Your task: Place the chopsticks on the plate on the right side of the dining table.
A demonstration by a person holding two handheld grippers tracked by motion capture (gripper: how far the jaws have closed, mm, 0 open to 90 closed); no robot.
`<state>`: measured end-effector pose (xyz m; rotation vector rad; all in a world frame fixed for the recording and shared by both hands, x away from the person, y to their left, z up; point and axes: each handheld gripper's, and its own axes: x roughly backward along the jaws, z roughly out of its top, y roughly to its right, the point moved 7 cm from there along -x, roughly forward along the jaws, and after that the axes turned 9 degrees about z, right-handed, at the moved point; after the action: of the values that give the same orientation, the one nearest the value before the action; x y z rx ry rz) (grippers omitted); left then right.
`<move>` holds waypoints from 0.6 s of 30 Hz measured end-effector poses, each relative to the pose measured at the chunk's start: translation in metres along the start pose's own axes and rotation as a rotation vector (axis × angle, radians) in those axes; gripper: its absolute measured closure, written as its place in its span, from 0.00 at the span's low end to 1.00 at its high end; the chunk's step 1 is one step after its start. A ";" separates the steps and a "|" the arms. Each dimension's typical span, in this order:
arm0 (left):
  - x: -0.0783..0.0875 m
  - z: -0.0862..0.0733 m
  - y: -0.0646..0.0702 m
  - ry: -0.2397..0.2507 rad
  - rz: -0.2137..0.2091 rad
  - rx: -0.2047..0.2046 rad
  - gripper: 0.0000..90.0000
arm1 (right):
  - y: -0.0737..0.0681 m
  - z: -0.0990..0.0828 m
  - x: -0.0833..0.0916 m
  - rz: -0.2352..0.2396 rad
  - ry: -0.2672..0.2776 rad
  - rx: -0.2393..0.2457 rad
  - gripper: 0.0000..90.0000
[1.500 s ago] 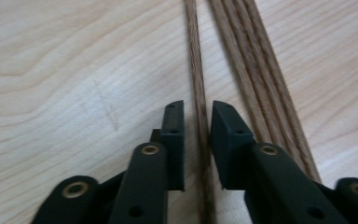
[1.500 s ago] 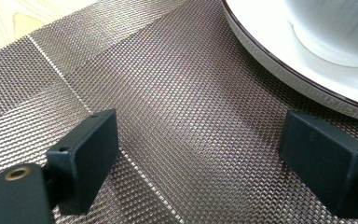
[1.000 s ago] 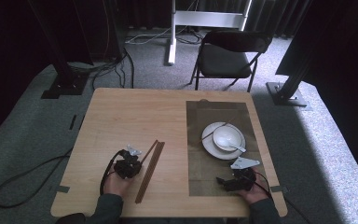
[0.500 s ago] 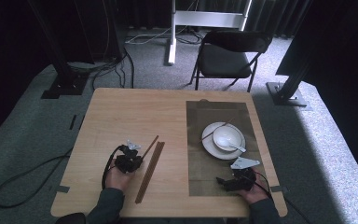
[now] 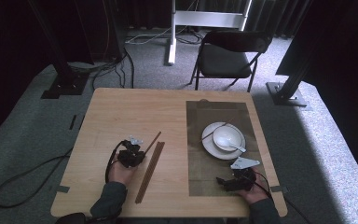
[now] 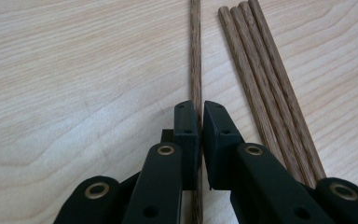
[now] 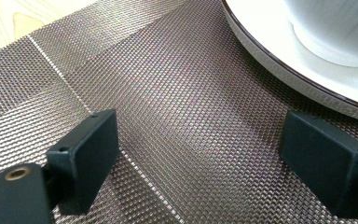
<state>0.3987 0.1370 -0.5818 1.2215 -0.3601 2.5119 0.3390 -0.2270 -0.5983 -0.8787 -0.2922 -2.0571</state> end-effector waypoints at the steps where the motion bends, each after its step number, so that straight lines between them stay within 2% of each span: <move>1: -0.001 0.001 0.000 0.001 -0.002 0.000 0.94 | 0.000 0.000 0.000 0.000 0.000 0.000 0.13; 7: -0.006 0.007 -0.003 0.009 -0.004 -0.007 0.94 | 0.000 0.000 0.000 0.000 0.000 0.000 0.13; 11: -0.008 0.010 -0.003 0.010 -0.024 0.000 0.94 | 0.000 0.000 0.000 0.000 0.000 0.000 0.13; 18: -0.009 0.018 -0.003 0.024 -0.015 -0.007 0.94 | 0.000 0.000 0.000 -0.001 0.000 -0.001 0.13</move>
<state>0.4181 0.1316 -0.5780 1.1856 -0.3527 2.5084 0.3390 -0.2270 -0.5984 -0.8786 -0.2917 -2.0580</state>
